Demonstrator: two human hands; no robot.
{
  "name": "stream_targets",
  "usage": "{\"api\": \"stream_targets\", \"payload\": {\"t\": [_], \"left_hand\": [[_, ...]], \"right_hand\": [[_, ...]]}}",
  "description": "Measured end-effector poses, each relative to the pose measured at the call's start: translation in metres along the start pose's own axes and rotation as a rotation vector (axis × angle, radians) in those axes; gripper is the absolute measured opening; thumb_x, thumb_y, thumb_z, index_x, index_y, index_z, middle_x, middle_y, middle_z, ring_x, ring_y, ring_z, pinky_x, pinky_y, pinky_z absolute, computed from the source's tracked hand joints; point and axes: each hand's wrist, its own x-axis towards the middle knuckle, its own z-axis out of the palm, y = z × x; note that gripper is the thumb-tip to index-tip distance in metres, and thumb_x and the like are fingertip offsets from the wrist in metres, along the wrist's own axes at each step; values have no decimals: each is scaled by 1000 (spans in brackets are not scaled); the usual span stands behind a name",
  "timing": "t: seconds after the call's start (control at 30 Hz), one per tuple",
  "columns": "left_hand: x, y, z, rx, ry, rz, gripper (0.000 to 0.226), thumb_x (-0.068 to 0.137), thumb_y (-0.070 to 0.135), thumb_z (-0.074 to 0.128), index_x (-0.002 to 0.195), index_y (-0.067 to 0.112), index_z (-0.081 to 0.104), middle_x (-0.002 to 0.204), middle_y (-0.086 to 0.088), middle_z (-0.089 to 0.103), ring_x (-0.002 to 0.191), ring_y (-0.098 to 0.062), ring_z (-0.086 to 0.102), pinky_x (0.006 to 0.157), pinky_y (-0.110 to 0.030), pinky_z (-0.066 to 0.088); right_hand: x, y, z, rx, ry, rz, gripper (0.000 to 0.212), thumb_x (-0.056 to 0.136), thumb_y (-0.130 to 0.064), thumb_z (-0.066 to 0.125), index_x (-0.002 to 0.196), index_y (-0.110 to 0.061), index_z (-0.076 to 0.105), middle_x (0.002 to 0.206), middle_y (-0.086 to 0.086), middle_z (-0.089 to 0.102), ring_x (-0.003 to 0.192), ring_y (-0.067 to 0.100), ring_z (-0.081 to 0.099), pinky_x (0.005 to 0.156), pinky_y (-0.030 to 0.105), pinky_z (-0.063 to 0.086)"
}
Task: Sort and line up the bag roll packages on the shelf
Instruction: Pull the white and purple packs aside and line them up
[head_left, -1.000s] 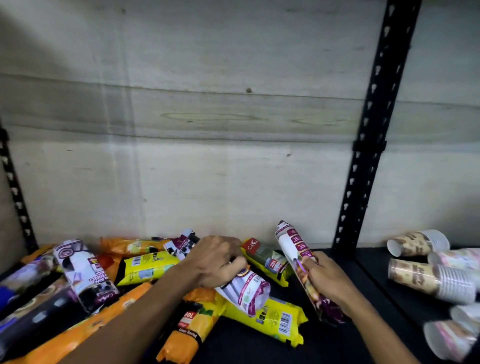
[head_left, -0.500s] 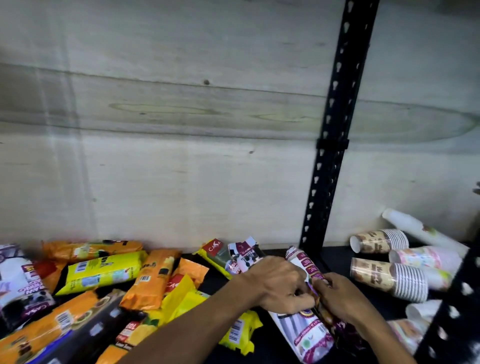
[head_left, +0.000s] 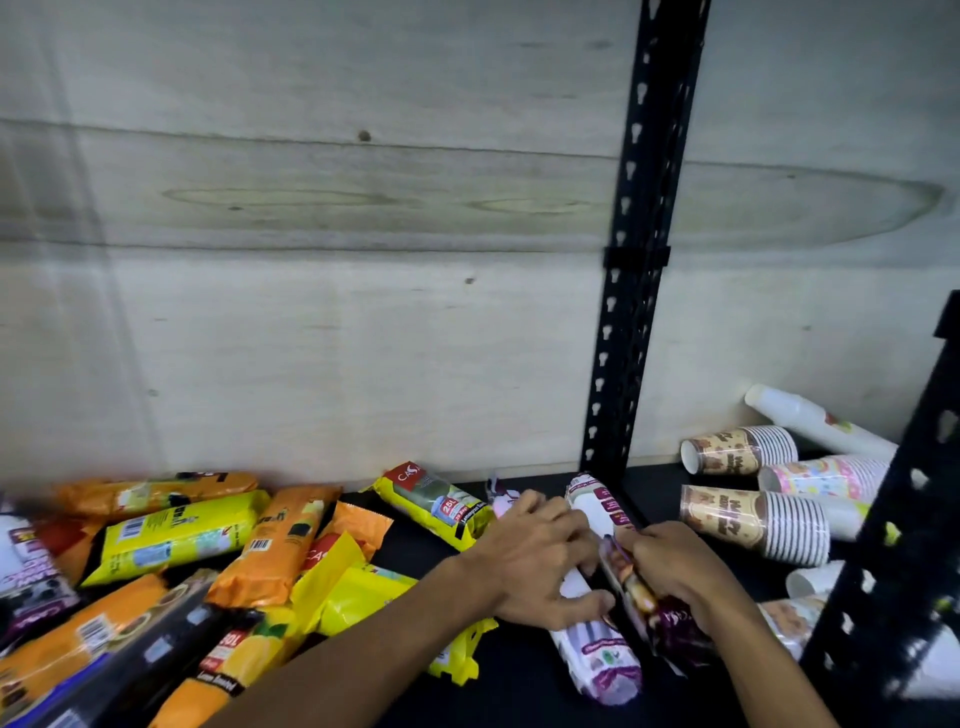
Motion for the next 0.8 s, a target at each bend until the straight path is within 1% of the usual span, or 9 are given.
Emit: {"api": "stream_targets", "payload": {"t": [0.1, 0.17, 0.23, 0.33, 0.43, 0.5, 0.57, 0.67, 0.8], "left_hand": [[-15, 5, 1, -68, -46, -239, 72, 85, 75, 37, 127, 20, 56, 136, -2, 50, 128, -22, 39, 108, -40, 28], [-24, 7, -1, -122, -166, -398, 91, 81, 82, 31, 145, 18, 39, 155, -3, 32, 143, -23, 23, 117, -42, 20], [-31, 6, -7, -192, -292, -499, 103, 77, 87, 29, 154, 20, 21, 163, 0, 16, 149, -21, 13, 121, -43, 12], [-37, 3, -14, -263, -387, -544, 112, 72, 92, 32, 156, 23, 7, 165, 8, 4, 151, -18, 8, 121, -42, 9], [-40, 1, -16, -316, -405, -587, 114, 68, 94, 36, 156, 29, 5, 164, 14, 2, 151, -14, 7, 120, -41, 10], [-41, 0, -17, -334, -398, -609, 113, 66, 93, 40, 156, 32, 7, 163, 17, 3, 151, -11, 7, 120, -40, 9], [-40, 0, -17, -341, -399, -620, 113, 65, 93, 42, 155, 33, 8, 163, 18, 4, 150, -10, 7, 120, -39, 8], [-36, 1, -17, -328, -413, -621, 113, 65, 93, 43, 155, 34, 9, 163, 19, 5, 151, -11, 7, 120, -41, 7], [-35, -1, -16, -320, -436, -616, 113, 65, 93, 43, 155, 34, 8, 163, 18, 5, 151, -14, 8, 120, -43, 9]], "right_hand": [[2, -9, -1, -13, 11, 11, 45, 93, -38, 58, 88, 5, 71, 86, 19, 73, 75, 29, 68, 67, 32, 48], [5, -16, -3, -35, 19, 28, 44, 92, -40, 59, 92, 3, 72, 87, 16, 72, 76, 27, 67, 73, 34, 50], [11, -23, -6, -74, 20, 23, 45, 91, -44, 58, 94, 0, 70, 94, 14, 69, 83, 26, 65, 77, 33, 48], [21, -37, -9, -160, -22, 3, 42, 89, -50, 60, 89, -8, 62, 102, 14, 66, 98, 31, 65, 78, 33, 45], [29, -54, -7, -240, -75, -10, 57, 87, -54, 62, 114, -4, 61, 112, 12, 61, 105, 30, 61, 86, 35, 46], [34, -61, -4, -272, -100, -2, 71, 86, -56, 64, 132, -3, 53, 129, 14, 58, 115, 30, 58, 94, 37, 46], [42, -64, 0, -301, -124, 0, 79, 85, -55, 67, 140, -3, 46, 142, 15, 51, 125, 31, 53, 100, 37, 44], [51, -64, 6, -370, -117, -18, 72, 84, -49, 71, 135, -3, 49, 139, 15, 53, 122, 31, 55, 99, 37, 46], [55, -64, 2, -349, -93, -5, 66, 83, -42, 73, 132, -4, 51, 135, 14, 56, 118, 31, 56, 96, 36, 47]]}}
